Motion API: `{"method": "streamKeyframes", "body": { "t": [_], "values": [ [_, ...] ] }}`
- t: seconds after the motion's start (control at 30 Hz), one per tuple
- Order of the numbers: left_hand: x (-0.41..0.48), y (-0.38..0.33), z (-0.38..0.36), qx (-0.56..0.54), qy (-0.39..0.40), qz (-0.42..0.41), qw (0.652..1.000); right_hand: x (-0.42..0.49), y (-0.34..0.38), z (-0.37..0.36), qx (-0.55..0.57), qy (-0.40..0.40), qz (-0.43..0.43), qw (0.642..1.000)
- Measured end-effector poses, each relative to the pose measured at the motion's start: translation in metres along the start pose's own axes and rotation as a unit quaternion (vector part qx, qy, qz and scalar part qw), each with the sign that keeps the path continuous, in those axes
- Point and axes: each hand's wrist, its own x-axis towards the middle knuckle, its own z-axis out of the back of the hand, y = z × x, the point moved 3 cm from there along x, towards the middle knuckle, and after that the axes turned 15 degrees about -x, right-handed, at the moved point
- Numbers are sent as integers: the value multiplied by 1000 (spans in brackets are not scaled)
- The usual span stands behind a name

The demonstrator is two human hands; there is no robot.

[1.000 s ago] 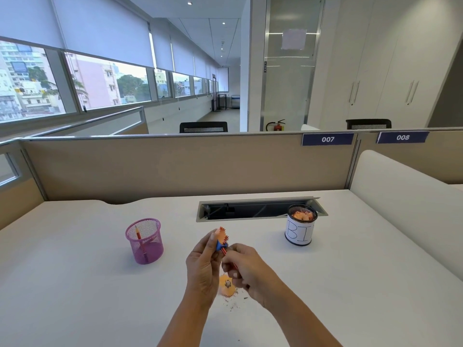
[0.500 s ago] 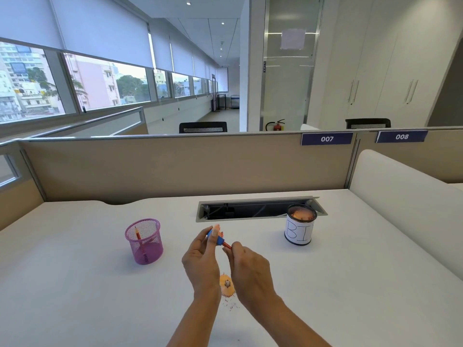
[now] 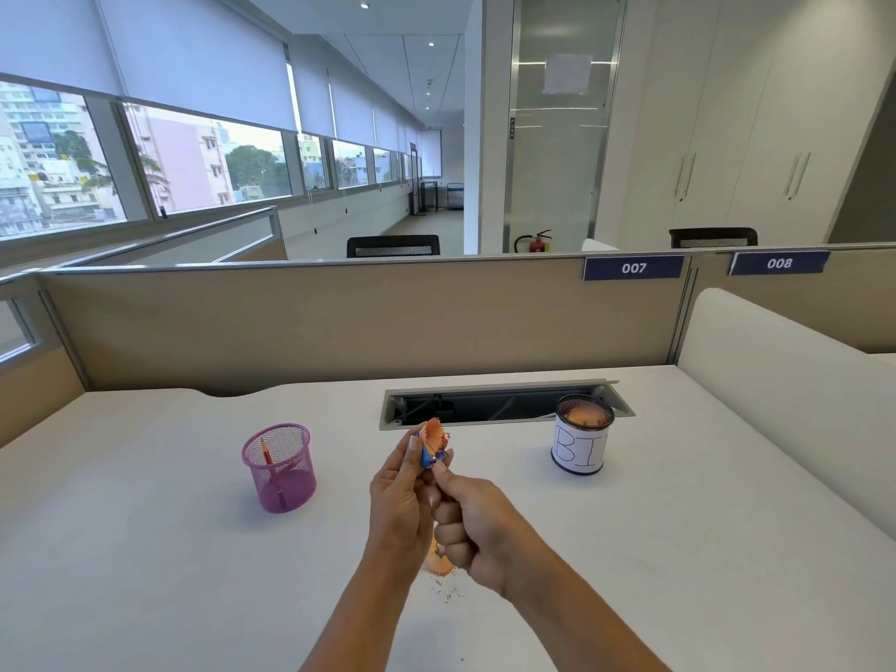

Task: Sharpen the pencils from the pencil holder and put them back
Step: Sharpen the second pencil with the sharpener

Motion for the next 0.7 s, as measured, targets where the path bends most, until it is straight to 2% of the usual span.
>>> {"method": "streamKeyframes", "body": {
  "t": [0.13,0.3,0.4,0.47,0.53,0.57,0.6,0.7],
  "values": [
    [1,5,5,-38,-2,47,998,-3,0,-4,172,87,-50,980],
    [1,14,9,-56,-12,99,993,0,-7,-9,255,112,-52,959],
    [5,10,14,-29,-20,51,998,0,-4,0,165,105,-37,980],
    [6,5,17,2,-24,2,1000,-1,-2,7,35,73,-7,997],
    [6,2,19,43,-31,-37,998,1,1,10,-129,5,46,991],
    [5,1,19,61,-38,-54,996,4,2,12,-224,-43,78,970],
    [4,0,18,78,-51,-73,993,7,1,13,-321,-96,119,935],
    [-3,-2,15,156,-109,-142,971,11,1,16,-545,-232,240,769]
  ]
}}
